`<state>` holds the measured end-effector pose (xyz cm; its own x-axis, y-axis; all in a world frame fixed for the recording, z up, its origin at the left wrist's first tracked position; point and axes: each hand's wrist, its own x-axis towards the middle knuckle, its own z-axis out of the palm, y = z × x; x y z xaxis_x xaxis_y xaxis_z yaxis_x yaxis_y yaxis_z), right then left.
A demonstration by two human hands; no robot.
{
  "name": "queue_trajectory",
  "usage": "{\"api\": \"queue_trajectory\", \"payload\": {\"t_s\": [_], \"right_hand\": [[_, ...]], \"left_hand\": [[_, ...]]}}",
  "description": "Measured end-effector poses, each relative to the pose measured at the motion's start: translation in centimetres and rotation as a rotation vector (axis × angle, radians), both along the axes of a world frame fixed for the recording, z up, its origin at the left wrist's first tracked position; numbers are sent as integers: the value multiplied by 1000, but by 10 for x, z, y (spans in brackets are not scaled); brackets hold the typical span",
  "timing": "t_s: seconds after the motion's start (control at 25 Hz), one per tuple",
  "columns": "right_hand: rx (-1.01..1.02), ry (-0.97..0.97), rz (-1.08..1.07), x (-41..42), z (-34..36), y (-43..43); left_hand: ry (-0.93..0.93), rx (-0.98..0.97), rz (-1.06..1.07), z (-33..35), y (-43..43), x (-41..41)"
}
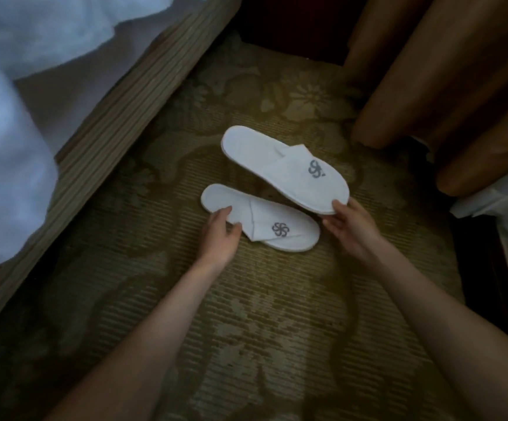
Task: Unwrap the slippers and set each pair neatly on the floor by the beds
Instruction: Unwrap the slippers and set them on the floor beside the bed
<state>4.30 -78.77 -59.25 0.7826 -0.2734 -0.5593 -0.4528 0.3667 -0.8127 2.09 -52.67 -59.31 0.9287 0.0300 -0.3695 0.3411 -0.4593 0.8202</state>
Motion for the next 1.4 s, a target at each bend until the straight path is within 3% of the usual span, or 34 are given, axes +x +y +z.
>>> {"api": "queue_trajectory", "payload": {"t_s": [0.08,0.2,0.28,0.44,0.6,1.12,1.4], "right_hand": [[-37,22,-20,24,-10,0],[-137,77,15,44,-32,1],[-187,97,19,50,-44,-1],[-324,71,40,55,-56,-5],[-353,67,112,57,-58,-6],[-332,115,257,49,-62,57],[-748,11,556,40,-66,115]], "left_hand": [[-88,262,-259,-13,-7,7],[-74,401,-450,-29,-21,13],[-64,432,-453,-36,-31,13],[-260,599,-398,-41,-41,9],[-331,684,-432,-42,-41,11],[-275,570,-337,-48,34,-20],[-209,542,-277,-47,97,-27]]}}
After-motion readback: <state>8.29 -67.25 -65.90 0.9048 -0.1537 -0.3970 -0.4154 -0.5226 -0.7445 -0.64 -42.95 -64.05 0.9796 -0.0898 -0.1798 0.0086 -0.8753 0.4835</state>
